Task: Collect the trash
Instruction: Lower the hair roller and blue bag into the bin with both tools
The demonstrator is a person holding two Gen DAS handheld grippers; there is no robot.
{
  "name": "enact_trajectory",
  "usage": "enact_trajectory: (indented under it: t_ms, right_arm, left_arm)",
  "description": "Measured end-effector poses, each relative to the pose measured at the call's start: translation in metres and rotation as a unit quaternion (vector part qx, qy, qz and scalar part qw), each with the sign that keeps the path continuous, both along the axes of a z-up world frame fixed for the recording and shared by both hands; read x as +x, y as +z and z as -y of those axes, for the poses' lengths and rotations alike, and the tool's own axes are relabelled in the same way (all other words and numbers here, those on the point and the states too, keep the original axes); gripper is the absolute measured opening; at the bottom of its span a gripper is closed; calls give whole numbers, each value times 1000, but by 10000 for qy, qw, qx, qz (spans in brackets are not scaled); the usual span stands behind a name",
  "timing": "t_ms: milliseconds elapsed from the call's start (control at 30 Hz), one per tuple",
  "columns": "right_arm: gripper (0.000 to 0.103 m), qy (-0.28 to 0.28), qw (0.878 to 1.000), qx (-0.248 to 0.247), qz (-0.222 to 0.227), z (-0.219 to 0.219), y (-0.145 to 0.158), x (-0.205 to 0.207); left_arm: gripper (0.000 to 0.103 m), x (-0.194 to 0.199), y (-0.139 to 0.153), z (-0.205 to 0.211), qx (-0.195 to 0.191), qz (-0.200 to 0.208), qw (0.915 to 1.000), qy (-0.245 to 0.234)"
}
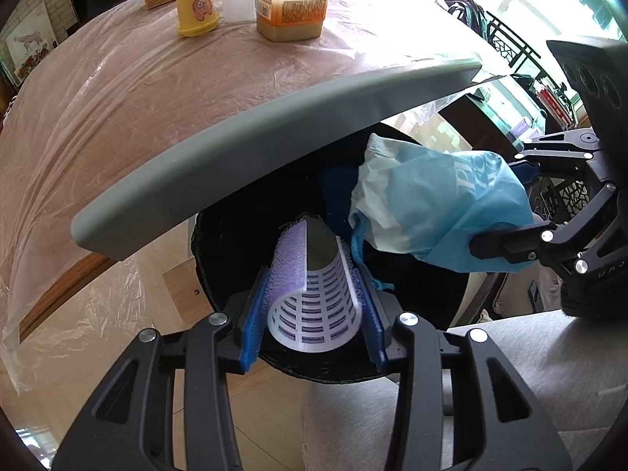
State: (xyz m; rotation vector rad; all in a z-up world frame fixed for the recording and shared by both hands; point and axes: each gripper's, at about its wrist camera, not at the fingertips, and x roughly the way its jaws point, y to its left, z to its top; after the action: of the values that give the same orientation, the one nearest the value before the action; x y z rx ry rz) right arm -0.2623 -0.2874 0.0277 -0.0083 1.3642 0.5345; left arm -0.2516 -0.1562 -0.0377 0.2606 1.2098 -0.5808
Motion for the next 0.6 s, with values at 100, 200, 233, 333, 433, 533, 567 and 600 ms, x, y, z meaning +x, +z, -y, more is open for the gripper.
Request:
enact_trajectory:
  t_ms: [100, 200, 233, 333, 433, 533, 567, 600]
  right_arm:
    - [60, -100, 9999, 8, -68, 3, -5, 4]
    - [60, -177, 9998, 0, -117, 3, -10, 8]
    - [60, -197, 9997, -16, -131, 3, -11, 9]
    - [60, -278, 9994, -21, -186, 3, -16, 13]
    - [60, -360, 9991, -43, -225, 2, -17, 13]
    - [60, -407, 9989, -33, -246, 1, -18, 14]
    - [60, -416, 9988, -35, -251, 1, -19, 14]
    - [60, -422, 9988, -35, -254, 0, -20, 14]
  left_arm:
    - [44, 2, -3, 3, 36, -11, 10000, -17]
    - [44, 5, -8, 5, 71, -32, 10000, -37]
    - [44, 5, -8, 3, 84, -42, 9999, -45]
    - [44, 6, -12, 5, 135, -66, 9999, -81]
    - [44, 8, -15, 7, 178, -80, 9998, -104]
    - [44, 11, -18, 9, 213, -80, 9997, -120]
    - [44, 11, -18, 10, 222, -83, 9996, -124]
    - [44, 12, -19, 10, 231, -90, 9996, -127]
